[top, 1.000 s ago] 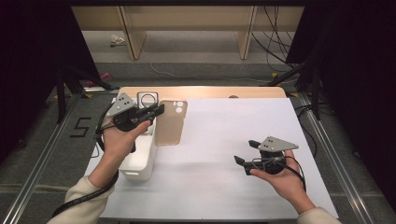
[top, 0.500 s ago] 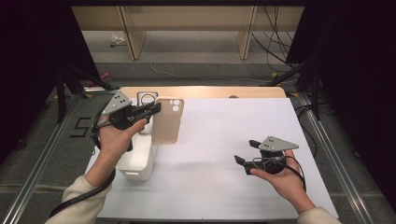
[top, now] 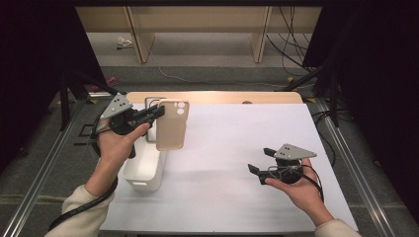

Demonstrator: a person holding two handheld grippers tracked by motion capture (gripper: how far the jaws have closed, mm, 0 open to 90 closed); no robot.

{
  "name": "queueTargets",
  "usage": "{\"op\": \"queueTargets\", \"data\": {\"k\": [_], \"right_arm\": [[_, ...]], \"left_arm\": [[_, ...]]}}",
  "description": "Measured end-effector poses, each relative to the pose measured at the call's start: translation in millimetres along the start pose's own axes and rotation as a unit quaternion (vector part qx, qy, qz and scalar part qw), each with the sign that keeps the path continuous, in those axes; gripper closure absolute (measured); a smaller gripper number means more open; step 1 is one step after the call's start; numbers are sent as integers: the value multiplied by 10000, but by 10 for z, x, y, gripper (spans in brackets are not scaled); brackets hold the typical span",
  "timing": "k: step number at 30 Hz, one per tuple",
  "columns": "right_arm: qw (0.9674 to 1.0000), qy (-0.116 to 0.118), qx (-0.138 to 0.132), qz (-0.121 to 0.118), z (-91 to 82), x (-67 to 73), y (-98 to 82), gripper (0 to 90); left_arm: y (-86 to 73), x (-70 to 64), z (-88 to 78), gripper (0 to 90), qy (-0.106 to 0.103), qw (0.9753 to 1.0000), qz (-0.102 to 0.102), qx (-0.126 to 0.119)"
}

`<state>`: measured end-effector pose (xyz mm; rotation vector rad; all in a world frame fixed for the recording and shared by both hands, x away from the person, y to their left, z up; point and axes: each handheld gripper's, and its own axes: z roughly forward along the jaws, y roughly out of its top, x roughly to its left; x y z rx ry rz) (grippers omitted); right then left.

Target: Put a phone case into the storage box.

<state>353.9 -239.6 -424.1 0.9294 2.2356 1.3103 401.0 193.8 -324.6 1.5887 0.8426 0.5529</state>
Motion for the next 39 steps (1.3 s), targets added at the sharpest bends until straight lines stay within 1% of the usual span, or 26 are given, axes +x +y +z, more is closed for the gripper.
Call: {"op": "queueTargets", "data": {"k": [11,27,32,39], "right_arm": [[10000,0,6,5,6,1,-3,200],[10000,15,11,9,12,-2,-5,201],[10000,18,22,7,13,-2,-5,201],[10000,23,16,15,12,-5,-6,202]], "left_arm": [[41,98,-72,819,109,9999,9,-69],[42,270,-131,819,120,9999,-21,-58],[47,319,-160,819,175,9998,-39,-67],[41,354,-172,819,252,9997,-34,-66]]}}
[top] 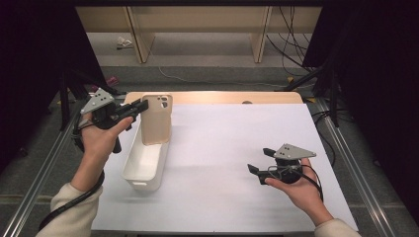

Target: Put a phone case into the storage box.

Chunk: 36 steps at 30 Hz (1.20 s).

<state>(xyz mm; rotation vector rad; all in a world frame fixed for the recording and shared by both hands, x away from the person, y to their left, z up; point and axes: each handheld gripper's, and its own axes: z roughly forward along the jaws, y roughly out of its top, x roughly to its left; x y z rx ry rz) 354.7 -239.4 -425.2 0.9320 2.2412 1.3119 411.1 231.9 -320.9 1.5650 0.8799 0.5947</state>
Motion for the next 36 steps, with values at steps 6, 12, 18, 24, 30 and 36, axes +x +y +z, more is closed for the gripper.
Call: {"op": "queueTargets", "data": {"k": [6,12,18,24,30,36], "right_arm": [[10000,6,-3,5,-1,-2,0,202],[10000,0,9,-3,2,0,-2,202],[10000,9,0,0,1,-2,-2,202],[10000,14,-6,5,6,-2,-4,202],[10000,-2,1,10,-3,-5,-2,201],[10000,-29,16,2,0,-2,-2,203]], "left_arm": [[-1,44,-19,818,86,10000,30,-28],[-16,73,-17,819,149,9999,62,-22],[-24,105,-23,818,206,9997,99,-16],[-36,144,-21,818,217,9997,130,2],[-38,188,-4,818,222,9997,124,-5],[-48,248,26,818,246,9996,99,5]]}}
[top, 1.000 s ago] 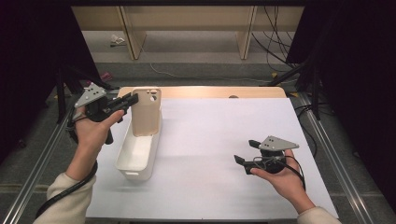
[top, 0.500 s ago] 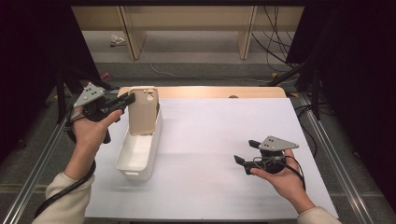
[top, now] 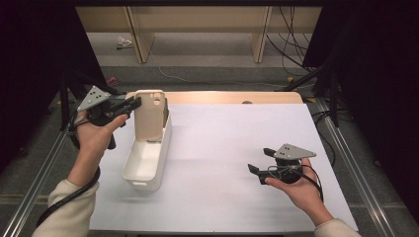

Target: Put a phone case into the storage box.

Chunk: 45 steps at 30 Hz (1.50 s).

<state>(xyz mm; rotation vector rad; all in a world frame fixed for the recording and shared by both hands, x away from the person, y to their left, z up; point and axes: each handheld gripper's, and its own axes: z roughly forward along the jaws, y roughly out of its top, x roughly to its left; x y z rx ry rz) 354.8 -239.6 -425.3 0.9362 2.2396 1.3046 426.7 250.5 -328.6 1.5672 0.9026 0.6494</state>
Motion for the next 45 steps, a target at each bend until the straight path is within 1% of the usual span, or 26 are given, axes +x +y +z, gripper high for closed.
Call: {"op": "queueTargets", "data": {"k": [6,10,17,23,25,29,33,38,45], "right_arm": [[10000,-8,-27,7,0,9,6,202],[10000,-16,-25,22,-1,8,4,201],[10000,-17,-49,30,-5,6,6,202],[10000,-15,-49,30,-9,7,8,202],[10000,-16,-50,31,-9,6,8,201],[10000,-15,-53,32,-4,7,6,201],[10000,-16,-53,34,-4,6,6,201],[10000,-14,-62,31,-5,9,7,201],[10000,-13,-52,39,-4,6,5,202]], "left_arm": [[-37,86,42,819,29,10000,-71,4],[-78,132,80,819,20,9999,-153,10],[-106,155,170,818,14,9999,-148,-24],[-167,214,256,818,13,9999,-143,69],[-184,237,272,818,7,9998,-168,61],[-209,288,298,818,71,9998,-190,84],[-225,307,323,818,45,9998,-176,83],[-266,332,368,818,56,9997,-186,143],[-339,363,412,818,22,9995,-208,250]]}}
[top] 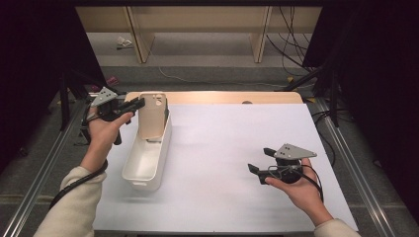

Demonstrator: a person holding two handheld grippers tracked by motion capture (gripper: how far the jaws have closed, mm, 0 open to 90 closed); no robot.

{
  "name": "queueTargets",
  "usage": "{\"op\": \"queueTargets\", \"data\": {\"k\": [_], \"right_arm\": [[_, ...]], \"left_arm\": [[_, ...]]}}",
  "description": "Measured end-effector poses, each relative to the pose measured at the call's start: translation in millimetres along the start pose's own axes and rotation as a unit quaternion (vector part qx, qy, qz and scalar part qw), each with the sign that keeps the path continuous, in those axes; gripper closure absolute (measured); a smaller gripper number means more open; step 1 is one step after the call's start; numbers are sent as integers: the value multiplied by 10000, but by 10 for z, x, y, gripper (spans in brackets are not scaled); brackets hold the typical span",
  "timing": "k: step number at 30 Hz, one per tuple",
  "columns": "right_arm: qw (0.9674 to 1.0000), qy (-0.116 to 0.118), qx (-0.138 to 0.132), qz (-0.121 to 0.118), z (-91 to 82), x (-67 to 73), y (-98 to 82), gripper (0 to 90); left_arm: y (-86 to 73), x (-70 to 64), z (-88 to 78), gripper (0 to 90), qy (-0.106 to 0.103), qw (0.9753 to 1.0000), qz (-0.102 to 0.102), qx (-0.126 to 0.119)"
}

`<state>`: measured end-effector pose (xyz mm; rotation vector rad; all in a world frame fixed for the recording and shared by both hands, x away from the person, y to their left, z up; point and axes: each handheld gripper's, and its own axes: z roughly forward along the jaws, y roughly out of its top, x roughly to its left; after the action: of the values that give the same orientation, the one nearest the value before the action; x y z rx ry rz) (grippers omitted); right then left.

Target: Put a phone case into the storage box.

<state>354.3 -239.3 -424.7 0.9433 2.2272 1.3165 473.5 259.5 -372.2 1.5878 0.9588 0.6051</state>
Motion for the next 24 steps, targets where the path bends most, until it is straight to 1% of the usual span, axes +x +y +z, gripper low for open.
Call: {"op": "queueTargets", "data": {"k": [4,16,24], "right_arm": [[10000,5,1,-13,3,4,1,202],[10000,11,17,-4,4,3,-1,203],[10000,21,36,-9,5,1,-2,203]], "left_arm": [[-46,24,30,818,-31,10000,-37,54],[-108,54,93,817,-82,9998,-31,171],[-183,89,144,817,-136,9996,-54,249]]}}
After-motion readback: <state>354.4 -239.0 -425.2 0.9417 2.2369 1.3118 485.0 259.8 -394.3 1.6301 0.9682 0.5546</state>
